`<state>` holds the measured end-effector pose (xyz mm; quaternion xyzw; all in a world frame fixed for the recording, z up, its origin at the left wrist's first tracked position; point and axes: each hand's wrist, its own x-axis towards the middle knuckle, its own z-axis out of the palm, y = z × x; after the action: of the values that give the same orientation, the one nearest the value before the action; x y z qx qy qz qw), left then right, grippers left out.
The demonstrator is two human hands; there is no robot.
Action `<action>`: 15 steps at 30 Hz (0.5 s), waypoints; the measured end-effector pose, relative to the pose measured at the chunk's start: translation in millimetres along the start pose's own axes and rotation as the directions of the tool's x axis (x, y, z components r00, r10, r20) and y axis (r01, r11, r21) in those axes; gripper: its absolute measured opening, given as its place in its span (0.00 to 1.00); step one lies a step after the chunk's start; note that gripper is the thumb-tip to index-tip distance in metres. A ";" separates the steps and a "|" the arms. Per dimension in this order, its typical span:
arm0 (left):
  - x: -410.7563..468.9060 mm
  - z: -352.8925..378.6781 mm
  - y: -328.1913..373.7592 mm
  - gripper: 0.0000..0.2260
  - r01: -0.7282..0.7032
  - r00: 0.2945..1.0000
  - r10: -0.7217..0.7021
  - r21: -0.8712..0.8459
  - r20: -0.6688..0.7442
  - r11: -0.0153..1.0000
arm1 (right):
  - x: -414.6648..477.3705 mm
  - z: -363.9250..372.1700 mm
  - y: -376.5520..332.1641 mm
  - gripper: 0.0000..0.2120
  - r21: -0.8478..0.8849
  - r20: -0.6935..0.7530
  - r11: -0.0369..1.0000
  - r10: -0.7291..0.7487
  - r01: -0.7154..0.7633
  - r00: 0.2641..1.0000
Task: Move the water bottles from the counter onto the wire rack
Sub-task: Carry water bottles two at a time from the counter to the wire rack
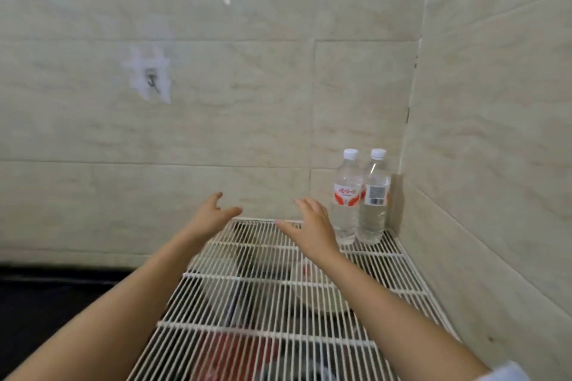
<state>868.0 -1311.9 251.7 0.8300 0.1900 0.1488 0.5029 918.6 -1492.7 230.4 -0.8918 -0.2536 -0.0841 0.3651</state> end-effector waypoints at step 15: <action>-269.1 -185.8 -154.2 0.18 0.302 0.724 -0.313 -0.125 -0.615 0.945 | -148.3 138.6 -176.1 0.24 0.259 0.447 0.875 -0.485 0.410 0.752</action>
<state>523.3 -1227.3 182.9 0.6856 0.4799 0.3324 0.4349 696.1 -1348.0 188.1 -0.7666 -0.5508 0.0825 0.3196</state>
